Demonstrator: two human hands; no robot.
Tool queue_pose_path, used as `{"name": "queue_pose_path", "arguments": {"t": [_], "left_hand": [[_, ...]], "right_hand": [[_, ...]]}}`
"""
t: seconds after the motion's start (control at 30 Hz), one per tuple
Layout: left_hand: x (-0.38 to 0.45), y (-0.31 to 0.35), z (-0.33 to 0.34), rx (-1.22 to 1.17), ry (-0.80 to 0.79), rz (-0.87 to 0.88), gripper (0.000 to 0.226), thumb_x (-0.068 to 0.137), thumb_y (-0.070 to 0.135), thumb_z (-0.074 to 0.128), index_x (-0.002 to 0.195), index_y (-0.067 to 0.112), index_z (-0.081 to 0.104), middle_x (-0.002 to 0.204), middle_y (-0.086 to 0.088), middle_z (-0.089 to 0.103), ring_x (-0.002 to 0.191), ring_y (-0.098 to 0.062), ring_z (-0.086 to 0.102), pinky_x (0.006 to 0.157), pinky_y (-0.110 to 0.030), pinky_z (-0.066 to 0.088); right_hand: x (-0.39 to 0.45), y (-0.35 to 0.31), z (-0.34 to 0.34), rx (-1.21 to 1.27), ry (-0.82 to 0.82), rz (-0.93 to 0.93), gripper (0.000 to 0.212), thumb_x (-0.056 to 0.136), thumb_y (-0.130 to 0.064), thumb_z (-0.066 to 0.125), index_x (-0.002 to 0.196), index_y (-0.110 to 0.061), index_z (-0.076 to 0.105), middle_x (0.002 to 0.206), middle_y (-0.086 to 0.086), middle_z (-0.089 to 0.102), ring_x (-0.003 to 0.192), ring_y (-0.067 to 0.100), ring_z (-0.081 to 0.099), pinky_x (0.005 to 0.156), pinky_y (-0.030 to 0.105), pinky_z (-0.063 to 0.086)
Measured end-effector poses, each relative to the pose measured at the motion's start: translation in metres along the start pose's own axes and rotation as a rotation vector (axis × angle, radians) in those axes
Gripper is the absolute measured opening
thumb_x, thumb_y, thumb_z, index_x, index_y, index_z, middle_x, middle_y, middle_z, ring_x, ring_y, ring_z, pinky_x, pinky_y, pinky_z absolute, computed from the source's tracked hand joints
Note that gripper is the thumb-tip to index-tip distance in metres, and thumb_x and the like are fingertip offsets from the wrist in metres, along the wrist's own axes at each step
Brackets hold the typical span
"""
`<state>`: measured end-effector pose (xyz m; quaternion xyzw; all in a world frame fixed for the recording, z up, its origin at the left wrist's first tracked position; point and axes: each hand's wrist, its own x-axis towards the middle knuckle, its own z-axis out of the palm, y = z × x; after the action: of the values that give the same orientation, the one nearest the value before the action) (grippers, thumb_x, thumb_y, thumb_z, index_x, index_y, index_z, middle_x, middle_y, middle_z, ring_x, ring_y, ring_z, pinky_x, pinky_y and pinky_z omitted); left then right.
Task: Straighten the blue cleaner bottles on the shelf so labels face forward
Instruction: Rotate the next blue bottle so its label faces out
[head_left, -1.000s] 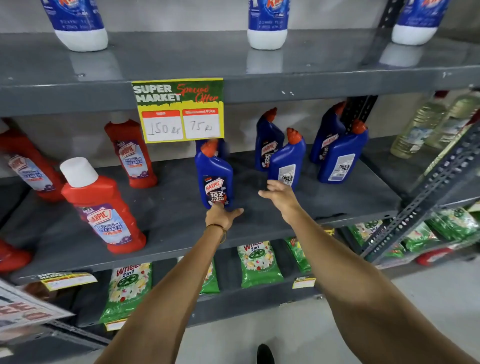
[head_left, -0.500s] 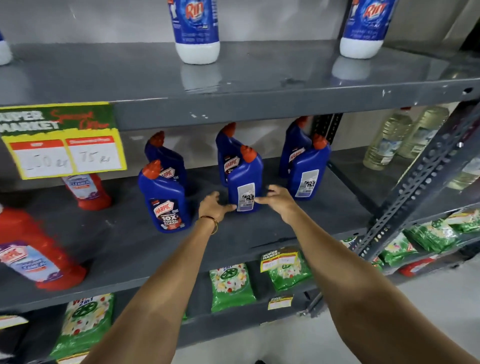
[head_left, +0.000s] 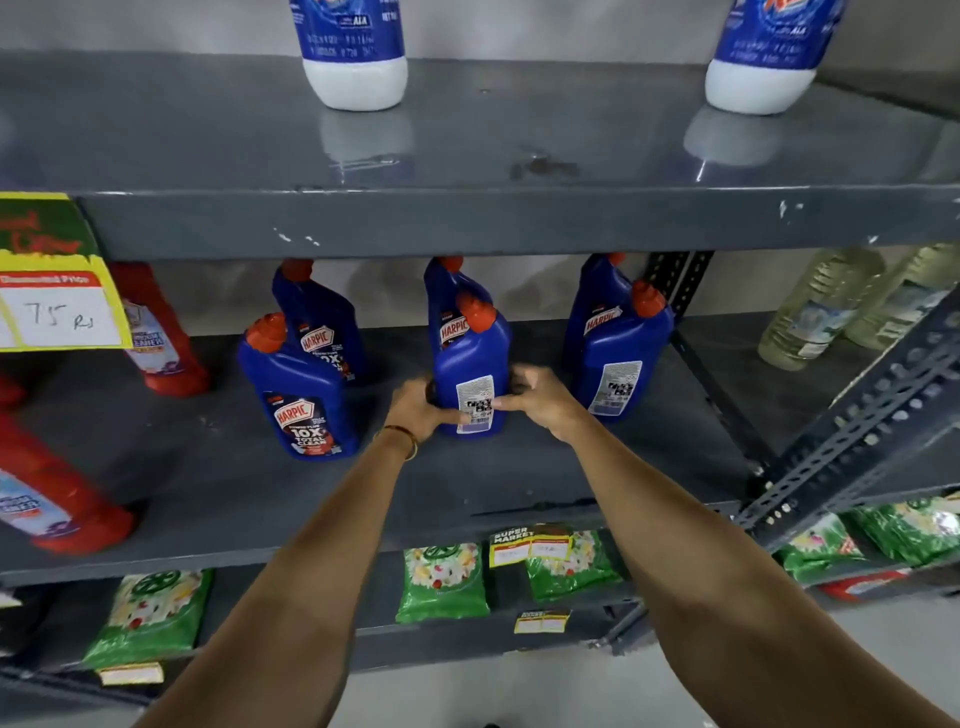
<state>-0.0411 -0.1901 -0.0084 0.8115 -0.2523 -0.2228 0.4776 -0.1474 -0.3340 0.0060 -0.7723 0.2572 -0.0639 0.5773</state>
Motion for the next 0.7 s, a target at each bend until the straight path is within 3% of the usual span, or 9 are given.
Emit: {"name": "queue_pose_path", "arguments": {"t": [0.07, 0.13, 0.23, 0.27, 0.37, 0.47, 0.57, 0.63, 0.7], "left_hand": [[-0.004, -0.002, 0.001, -0.021, 0.039, 0.017, 0.061, 0.052, 0.008, 0.088, 0.107, 0.003, 0.061, 0.111, -0.017, 0.069, 0.100, -0.030, 0.066, 0.088, -0.044, 0.054], [-0.009, -0.003, 0.006, -0.064, 0.114, 0.035, 0.056, 0.052, 0.011, 0.089, 0.099, 0.007, 0.059, 0.100, -0.012, 0.070, 0.090, -0.026, 0.066, 0.076, -0.037, 0.057], [-0.019, 0.004, 0.017, -0.066, 0.248, 0.075, 0.048, 0.056, 0.019, 0.087, 0.084, 0.009, 0.051, 0.085, -0.004, 0.063, 0.075, -0.021, 0.059, 0.060, -0.023, 0.049], [-0.022, 0.006, 0.020, -0.043, 0.288, 0.095, 0.047, 0.056, 0.023, 0.087, 0.082, 0.010, 0.049, 0.082, -0.003, 0.062, 0.072, -0.020, 0.058, 0.058, -0.023, 0.048], [-0.029, 0.016, 0.029, 0.033, 0.380, 0.150, 0.044, 0.060, 0.027, 0.083, 0.081, 0.011, 0.049, 0.079, -0.003, 0.062, 0.068, -0.017, 0.054, 0.054, -0.022, 0.039], [-0.036, 0.023, 0.035, 0.065, 0.423, 0.185, 0.045, 0.063, 0.029, 0.081, 0.087, 0.006, 0.051, 0.081, -0.004, 0.061, 0.068, -0.017, 0.052, 0.058, -0.026, 0.039], [-0.032, 0.021, 0.026, -0.040, 0.256, 0.145, 0.047, 0.060, 0.030, 0.084, 0.087, 0.008, 0.052, 0.072, 0.004, 0.056, 0.063, -0.012, 0.052, 0.054, -0.021, 0.042], [-0.026, 0.016, 0.009, -0.238, -0.011, 0.070, 0.041, 0.064, 0.018, 0.083, 0.092, 0.012, 0.054, 0.082, 0.001, 0.061, 0.074, -0.012, 0.059, 0.068, -0.025, 0.051], [-0.020, 0.009, -0.007, -0.398, -0.248, -0.062, 0.047, 0.073, 0.009, 0.075, 0.114, 0.011, 0.052, 0.112, -0.006, 0.061, 0.103, -0.018, 0.061, 0.091, -0.033, 0.051]], "right_hand": [[-0.002, -0.003, 0.001, 0.046, 0.003, -0.019, 0.053, 0.077, 0.010, 0.064, 0.127, 0.003, 0.049, 0.128, 0.023, 0.058, 0.118, 0.034, 0.057, 0.097, 0.037, 0.047], [-0.005, -0.009, 0.001, 0.100, 0.032, -0.054, 0.054, 0.079, 0.011, 0.060, 0.130, 0.001, 0.045, 0.129, 0.022, 0.057, 0.117, 0.032, 0.056, 0.091, 0.030, 0.048], [-0.009, -0.022, 0.001, 0.152, 0.011, -0.092, 0.061, 0.078, 0.001, 0.067, 0.134, -0.012, 0.044, 0.120, 0.006, 0.060, 0.109, 0.019, 0.058, 0.078, 0.017, 0.050], [-0.009, -0.025, 0.004, 0.160, -0.010, -0.095, 0.067, 0.075, -0.002, 0.071, 0.133, -0.016, 0.043, 0.119, 0.002, 0.060, 0.109, 0.017, 0.058, 0.081, 0.018, 0.050], [-0.005, -0.030, 0.014, 0.113, 0.007, -0.113, 0.087, 0.059, -0.015, 0.083, 0.133, -0.023, 0.037, 0.129, 0.002, 0.057, 0.118, 0.020, 0.054, 0.100, 0.039, 0.047], [-0.005, -0.032, 0.019, 0.128, 0.077, -0.138, 0.095, 0.049, -0.024, 0.086, 0.132, -0.025, 0.038, 0.128, 0.002, 0.057, 0.116, 0.021, 0.055, 0.100, 0.044, 0.048], [-0.009, -0.031, 0.014, 0.182, 0.115, -0.153, 0.086, 0.051, -0.019, 0.086, 0.127, -0.021, 0.045, 0.122, 0.003, 0.062, 0.111, 0.020, 0.060, 0.095, 0.042, 0.052], [-0.013, -0.030, 0.008, 0.227, 0.096, -0.157, 0.077, 0.055, -0.010, 0.084, 0.123, -0.017, 0.048, 0.119, 0.004, 0.063, 0.109, 0.021, 0.061, 0.092, 0.037, 0.052], [-0.016, -0.028, 0.001, 0.276, 0.028, -0.176, 0.070, 0.057, -0.007, 0.082, 0.120, -0.014, 0.052, 0.117, 0.006, 0.065, 0.109, 0.023, 0.060, 0.087, 0.031, 0.051]]}}
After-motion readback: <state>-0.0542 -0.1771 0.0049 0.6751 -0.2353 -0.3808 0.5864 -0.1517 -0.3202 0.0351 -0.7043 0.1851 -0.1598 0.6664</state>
